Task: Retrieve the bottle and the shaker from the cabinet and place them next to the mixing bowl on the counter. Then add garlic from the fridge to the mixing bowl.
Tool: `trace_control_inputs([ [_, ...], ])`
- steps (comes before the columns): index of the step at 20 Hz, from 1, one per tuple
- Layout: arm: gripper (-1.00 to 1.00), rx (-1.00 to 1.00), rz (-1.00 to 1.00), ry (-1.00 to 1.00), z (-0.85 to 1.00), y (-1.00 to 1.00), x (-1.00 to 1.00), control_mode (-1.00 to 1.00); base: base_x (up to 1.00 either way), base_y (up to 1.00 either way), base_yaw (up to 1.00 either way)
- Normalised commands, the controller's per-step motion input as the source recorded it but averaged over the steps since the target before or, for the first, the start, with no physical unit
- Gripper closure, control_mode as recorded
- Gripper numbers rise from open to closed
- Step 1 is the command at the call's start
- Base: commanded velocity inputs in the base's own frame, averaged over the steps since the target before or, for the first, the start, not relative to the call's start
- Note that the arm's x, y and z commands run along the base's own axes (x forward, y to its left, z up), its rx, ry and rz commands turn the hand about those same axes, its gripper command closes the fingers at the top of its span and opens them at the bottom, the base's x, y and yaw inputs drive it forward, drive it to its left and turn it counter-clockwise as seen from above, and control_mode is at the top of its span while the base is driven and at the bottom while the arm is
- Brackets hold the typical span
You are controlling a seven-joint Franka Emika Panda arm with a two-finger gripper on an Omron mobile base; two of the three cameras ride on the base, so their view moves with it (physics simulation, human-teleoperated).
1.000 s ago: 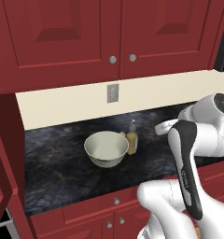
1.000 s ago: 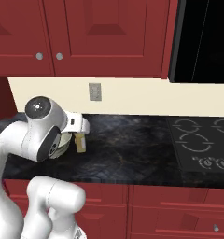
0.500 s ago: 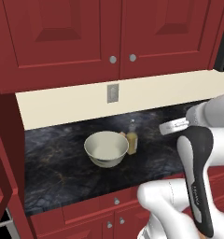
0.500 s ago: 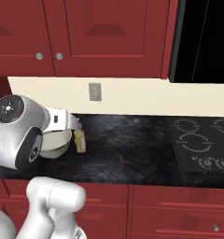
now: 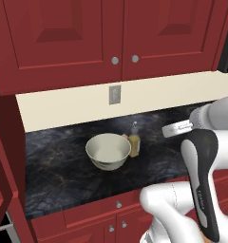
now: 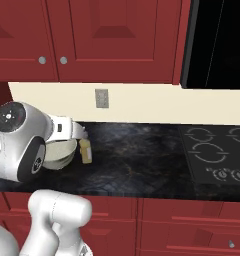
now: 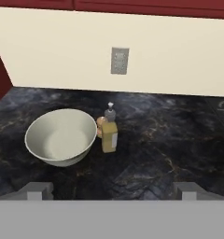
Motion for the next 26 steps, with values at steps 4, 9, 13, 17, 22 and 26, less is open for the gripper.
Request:
trace_control_inputs([
  [4, -1.0, 0.0, 0.0, 0.0, 0.0, 0.0, 0.0, 1.0, -0.39, -0.11, -0.03],
  [9, -1.0, 0.0, 0.0, 0.0, 0.0, 0.0, 0.0, 1.0, -1.0, -0.47, -0.39],
  [13, -1.0, 0.0, 0.0, 0.0, 0.0, 0.0, 0.0, 1.0, -0.73, -0.41, -0.47],
  [17, -1.0, 0.0, 0.0, 0.0, 0.0, 0.0, 0.0, 1.0, -0.56, -0.36, -0.42],
  [22, -1.0, 0.0, 0.0, 0.0, 0.0, 0.0, 0.0, 1.0, -0.55, -0.25, -0.36],
  [26, -1.0, 0.0, 0.0, 0.0, 0.0, 0.0, 0.0, 1.0, -0.72, -0.4, -0.34],
])
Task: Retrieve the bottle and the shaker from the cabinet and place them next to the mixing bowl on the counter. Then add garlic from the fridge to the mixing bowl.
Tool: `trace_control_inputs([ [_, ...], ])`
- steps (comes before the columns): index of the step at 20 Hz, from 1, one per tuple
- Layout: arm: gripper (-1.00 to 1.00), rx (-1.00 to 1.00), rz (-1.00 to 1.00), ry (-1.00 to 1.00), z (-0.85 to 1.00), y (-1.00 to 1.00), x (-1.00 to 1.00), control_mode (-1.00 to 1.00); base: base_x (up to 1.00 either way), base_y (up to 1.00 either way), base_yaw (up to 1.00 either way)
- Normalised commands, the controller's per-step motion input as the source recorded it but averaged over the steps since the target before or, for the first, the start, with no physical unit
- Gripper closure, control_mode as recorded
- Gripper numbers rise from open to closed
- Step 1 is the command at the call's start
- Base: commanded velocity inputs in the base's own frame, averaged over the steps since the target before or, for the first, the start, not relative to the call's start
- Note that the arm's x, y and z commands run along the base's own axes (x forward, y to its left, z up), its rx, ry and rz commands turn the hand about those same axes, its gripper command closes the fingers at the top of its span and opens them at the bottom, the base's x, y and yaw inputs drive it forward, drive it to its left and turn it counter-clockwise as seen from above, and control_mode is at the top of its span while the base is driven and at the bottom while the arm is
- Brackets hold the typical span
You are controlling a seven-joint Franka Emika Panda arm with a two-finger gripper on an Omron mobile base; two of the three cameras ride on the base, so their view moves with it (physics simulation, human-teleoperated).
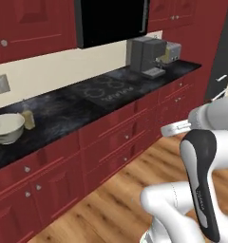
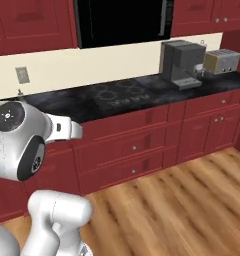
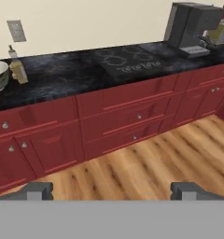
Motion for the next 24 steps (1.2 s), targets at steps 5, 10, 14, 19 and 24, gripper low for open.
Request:
trace_control_inputs([
  [5, -1.0, 0.0, 0.0, 0.0, 0.0, 0.0, 0.0, 1.0, -0.44, -0.48, -0.35],
  [10, -1.0, 0.0, 0.0, 0.0, 0.0, 0.0, 0.0, 1.0, 0.81, -0.77, -0.15],
  [14, -1.0, 0.0, 0.0, 0.0, 0.0, 0.0, 0.0, 1.0, 0.88, -1.0, 0.01],
  [19, -1.0, 0.0, 0.0, 0.0, 0.0, 0.0, 0.0, 1.0, 0.8, -1.0, 0.0],
  [24, -1.0, 0.0, 0.0, 0.0, 0.0, 0.0, 0.0, 1.0, 0.78, -1.0, 0.0],
])
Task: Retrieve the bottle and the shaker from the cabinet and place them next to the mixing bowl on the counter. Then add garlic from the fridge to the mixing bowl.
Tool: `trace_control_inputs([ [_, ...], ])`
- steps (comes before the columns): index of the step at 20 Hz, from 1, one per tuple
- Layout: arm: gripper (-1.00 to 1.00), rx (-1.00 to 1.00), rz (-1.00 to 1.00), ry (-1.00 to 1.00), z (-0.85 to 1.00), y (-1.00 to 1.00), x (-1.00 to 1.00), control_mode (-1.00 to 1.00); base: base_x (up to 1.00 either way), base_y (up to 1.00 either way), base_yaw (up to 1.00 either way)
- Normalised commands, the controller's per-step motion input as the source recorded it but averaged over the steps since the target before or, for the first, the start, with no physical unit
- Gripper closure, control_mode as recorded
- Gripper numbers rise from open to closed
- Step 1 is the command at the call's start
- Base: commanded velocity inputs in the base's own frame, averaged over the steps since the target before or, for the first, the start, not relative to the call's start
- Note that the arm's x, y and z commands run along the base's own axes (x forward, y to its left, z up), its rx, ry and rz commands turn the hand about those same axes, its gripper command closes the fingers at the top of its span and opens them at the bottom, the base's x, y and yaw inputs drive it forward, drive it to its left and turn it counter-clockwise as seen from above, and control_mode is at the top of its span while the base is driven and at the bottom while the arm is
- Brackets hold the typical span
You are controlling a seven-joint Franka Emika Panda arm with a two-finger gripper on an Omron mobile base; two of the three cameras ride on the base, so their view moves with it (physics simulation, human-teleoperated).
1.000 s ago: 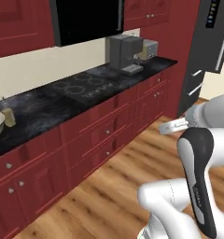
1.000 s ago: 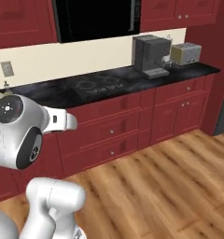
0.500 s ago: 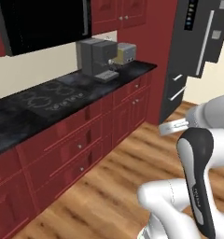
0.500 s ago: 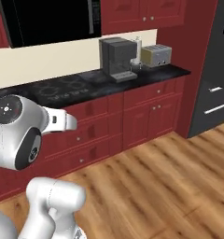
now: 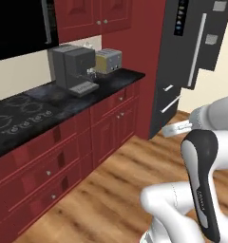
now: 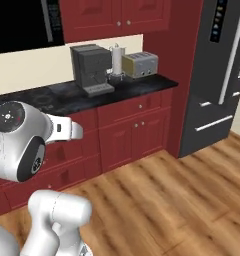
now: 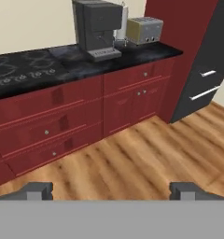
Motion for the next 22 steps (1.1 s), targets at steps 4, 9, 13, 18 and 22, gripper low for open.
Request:
trace_control_inputs([
  [4, -1.0, 0.0, 0.0, 0.0, 0.0, 0.0, 0.0, 1.0, 0.79, -1.0, 0.01],
  [9, -1.0, 0.0, 0.0, 0.0, 0.0, 0.0, 0.0, 1.0, 0.74, -1.0, 0.05],
  [13, -1.0, 0.0, 0.0, 0.0, 0.0, 0.0, 0.0, 1.0, 0.65, -1.0, 0.06],
  [18, -1.0, 0.0, 0.0, 0.0, 0.0, 0.0, 0.0, 1.0, 0.64, -1.0, 0.08],
  [22, -1.0, 0.0, 0.0, 0.0, 0.0, 0.0, 0.0, 1.0, 0.43, -1.0, 0.08],
])
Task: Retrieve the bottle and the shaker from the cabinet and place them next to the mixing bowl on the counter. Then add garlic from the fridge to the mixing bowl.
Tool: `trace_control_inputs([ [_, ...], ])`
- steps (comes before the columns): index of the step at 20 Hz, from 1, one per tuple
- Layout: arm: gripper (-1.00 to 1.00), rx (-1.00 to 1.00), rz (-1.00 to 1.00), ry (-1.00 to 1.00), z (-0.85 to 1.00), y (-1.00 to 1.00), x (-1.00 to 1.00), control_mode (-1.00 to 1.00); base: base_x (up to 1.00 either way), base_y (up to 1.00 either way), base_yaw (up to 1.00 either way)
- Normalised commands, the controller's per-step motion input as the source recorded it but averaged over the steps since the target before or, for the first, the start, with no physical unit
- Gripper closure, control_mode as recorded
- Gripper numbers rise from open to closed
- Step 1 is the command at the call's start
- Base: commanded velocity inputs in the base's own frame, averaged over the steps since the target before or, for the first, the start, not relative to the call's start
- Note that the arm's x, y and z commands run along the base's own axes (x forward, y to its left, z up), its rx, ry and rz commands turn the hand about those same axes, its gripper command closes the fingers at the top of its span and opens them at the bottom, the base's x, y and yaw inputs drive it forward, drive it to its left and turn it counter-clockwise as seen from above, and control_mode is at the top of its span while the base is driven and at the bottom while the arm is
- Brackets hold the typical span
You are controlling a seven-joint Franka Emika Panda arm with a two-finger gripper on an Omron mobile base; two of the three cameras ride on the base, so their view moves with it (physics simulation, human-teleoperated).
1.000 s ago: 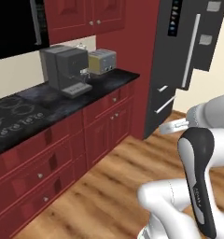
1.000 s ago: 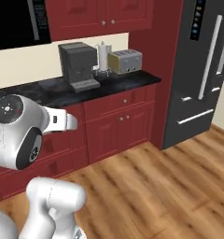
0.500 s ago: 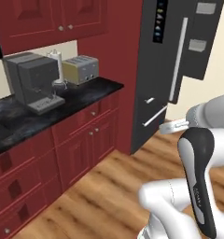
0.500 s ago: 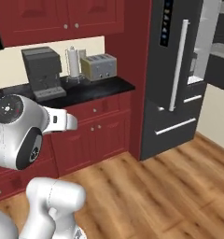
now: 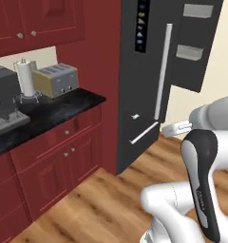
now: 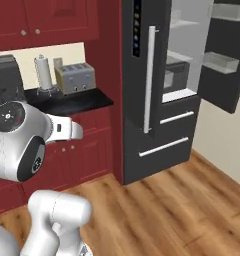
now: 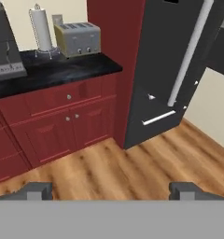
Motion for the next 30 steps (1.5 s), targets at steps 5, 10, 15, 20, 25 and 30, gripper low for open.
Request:
trace_control_inputs([
  [5, -1.0, 0.0, 0.0, 0.0, 0.0, 0.0, 0.0, 1.0, 0.28, -1.0, 0.05],
  [10, -1.0, 0.0, 0.0, 0.0, 0.0, 0.0, 0.0, 1.0, 0.41, -1.0, 0.05],
  [15, -1.0, 0.0, 0.0, 0.0, 0.0, 0.0, 0.0, 1.0, 0.6, -1.0, 0.1],
  [20, -1.0, 0.0, 0.0, 0.0, 0.0, 0.0, 0.0, 1.0, 0.66, -1.0, 0.2],
  [25, -1.0, 0.0, 0.0, 0.0, 0.0, 0.0, 0.0, 1.0, 0.56, -0.95, 0.31],
  [30, -1.0, 0.0, 0.0, 0.0, 0.0, 0.0, 0.0, 1.0, 0.66, -0.41, 0.31],
])
